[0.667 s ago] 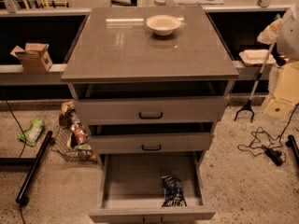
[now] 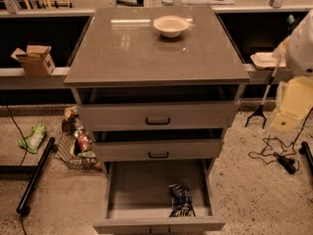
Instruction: Pick blue chip bag from bottom drawer and place on counter
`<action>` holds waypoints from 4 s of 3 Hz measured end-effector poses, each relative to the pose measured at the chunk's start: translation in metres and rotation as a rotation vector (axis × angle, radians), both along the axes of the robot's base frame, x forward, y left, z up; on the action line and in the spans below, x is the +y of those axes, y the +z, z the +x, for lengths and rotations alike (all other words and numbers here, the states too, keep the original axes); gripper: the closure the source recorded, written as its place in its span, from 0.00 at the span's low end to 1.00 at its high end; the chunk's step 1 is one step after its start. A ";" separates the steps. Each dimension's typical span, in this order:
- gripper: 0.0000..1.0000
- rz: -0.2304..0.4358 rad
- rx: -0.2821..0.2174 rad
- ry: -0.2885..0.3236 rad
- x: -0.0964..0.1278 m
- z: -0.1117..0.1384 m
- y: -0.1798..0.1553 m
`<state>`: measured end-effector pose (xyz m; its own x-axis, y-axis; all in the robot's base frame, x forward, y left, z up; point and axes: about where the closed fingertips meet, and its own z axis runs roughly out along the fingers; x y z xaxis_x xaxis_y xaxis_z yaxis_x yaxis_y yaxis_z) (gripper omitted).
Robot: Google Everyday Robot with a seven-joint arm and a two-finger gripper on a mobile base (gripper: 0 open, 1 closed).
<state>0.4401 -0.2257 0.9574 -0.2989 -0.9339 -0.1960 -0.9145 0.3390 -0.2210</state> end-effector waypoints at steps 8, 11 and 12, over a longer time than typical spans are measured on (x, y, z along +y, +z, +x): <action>0.00 0.234 0.297 -0.410 0.066 0.040 -0.342; 0.00 0.177 0.306 -0.527 0.045 0.123 -0.476; 0.00 0.169 0.332 -0.607 0.039 0.130 -0.526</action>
Offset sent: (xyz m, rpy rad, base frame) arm 0.0021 -0.0330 -0.2106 0.1702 0.2415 -0.3531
